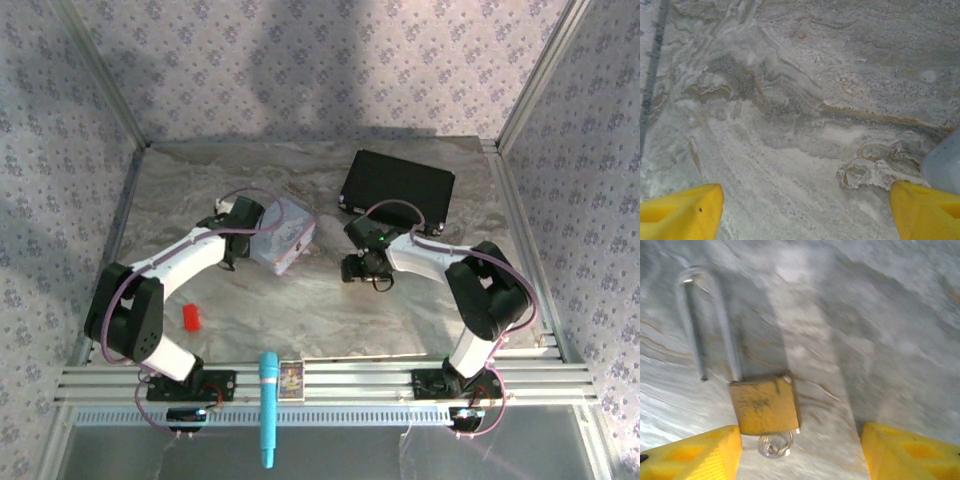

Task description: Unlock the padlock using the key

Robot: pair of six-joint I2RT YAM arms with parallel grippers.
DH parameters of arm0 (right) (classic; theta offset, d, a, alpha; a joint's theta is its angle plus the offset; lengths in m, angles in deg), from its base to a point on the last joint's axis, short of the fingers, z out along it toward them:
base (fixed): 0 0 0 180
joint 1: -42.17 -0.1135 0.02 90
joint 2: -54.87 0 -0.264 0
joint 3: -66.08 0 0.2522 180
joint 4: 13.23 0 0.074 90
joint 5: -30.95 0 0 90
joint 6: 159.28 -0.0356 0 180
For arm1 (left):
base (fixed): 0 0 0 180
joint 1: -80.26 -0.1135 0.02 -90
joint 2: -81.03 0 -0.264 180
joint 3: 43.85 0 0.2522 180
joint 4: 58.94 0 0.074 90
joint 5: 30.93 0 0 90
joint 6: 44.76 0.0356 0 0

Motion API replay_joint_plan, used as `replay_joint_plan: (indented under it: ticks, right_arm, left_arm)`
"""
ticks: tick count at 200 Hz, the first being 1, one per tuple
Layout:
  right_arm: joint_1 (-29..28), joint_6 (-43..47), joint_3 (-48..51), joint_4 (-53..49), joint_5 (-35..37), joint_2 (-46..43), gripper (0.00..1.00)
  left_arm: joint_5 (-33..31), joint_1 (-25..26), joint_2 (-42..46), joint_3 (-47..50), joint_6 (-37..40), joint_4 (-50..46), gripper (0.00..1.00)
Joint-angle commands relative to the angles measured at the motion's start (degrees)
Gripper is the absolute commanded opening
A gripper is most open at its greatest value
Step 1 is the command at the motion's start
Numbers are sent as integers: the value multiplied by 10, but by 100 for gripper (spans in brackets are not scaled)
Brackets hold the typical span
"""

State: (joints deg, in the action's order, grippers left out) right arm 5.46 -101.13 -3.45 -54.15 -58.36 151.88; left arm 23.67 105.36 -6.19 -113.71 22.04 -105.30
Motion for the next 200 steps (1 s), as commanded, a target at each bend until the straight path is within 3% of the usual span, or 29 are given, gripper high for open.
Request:
replay_joint_plan:
  ticks: [1, 35, 47, 75, 120, 200]
  right_arm:
    - [5, 4, 11, -76, 33, -17, 68]
    - [6, 11, 9, -55, 40, -41, 70]
    - [6, 22, 10, -42, 21, -48, 72]
    - [9, 36, 9, -20, 4, -61, 75]
    - [25, 40, -5, -13, 7, -31, 71]
    - [-2, 8, 45, 15, 8, -36, 70]
  left_arm:
    - [59, -38, -12, -26, 13, 41, 86]
    - [50, -36, 29, -26, -33, 35, 86]
    - [37, -27, 74, -15, -51, 21, 92]
    - [-16, 85, 149, -5, -11, 6, 98]
    - [-91, 236, 58, -51, -36, -56, 100]
    - [-170, 260, -93, -91, -145, -185, 100]
